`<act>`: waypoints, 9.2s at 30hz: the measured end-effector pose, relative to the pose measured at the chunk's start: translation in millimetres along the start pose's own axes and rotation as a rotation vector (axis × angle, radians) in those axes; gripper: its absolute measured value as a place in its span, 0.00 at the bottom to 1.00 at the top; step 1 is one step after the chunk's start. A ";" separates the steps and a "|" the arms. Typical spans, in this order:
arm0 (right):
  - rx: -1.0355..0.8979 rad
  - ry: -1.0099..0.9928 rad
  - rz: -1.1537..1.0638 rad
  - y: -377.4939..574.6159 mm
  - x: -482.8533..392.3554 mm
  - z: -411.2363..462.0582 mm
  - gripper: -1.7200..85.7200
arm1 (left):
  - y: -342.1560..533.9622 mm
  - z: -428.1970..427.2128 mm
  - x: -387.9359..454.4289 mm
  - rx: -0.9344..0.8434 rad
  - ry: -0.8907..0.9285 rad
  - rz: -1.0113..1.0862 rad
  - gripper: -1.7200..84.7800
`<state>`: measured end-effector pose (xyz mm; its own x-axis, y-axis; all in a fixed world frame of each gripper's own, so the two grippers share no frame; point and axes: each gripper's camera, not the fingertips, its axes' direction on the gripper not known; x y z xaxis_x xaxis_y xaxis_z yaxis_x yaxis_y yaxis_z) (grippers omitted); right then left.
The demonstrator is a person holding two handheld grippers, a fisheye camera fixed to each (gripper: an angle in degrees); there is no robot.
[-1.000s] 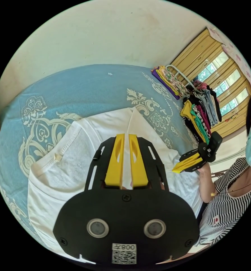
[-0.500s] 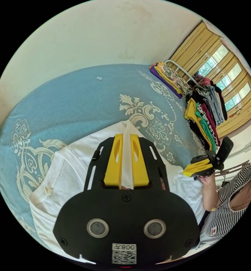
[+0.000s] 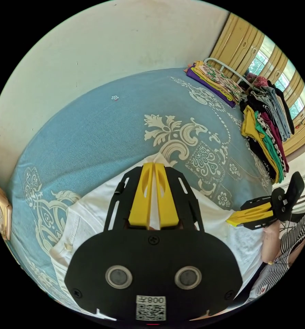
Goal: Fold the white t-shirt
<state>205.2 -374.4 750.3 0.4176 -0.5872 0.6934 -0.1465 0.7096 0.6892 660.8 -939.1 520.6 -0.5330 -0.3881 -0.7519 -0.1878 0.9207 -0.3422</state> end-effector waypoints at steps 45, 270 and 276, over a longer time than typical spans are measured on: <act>-0.142 -0.115 -0.091 -61.5 17.2 45.4 0.02 | 74.6 -80.1 230.9 0.047 -0.049 -0.049 0.02; -0.322 -0.147 -0.671 -259.0 -152.7 550.3 0.02 | 176.9 -680.9 569.4 0.127 -0.251 -0.689 0.02; -0.334 -0.182 -0.655 -258.2 -170.1 539.1 0.02 | 182.8 -701.2 581.7 0.178 -0.254 -0.684 0.02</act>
<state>-311.5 -667.6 567.8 0.1668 -0.9637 0.2083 0.3723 0.2571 0.8918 -262.1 -967.7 415.8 -0.1343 -0.8886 -0.4387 -0.2610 0.4588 -0.8494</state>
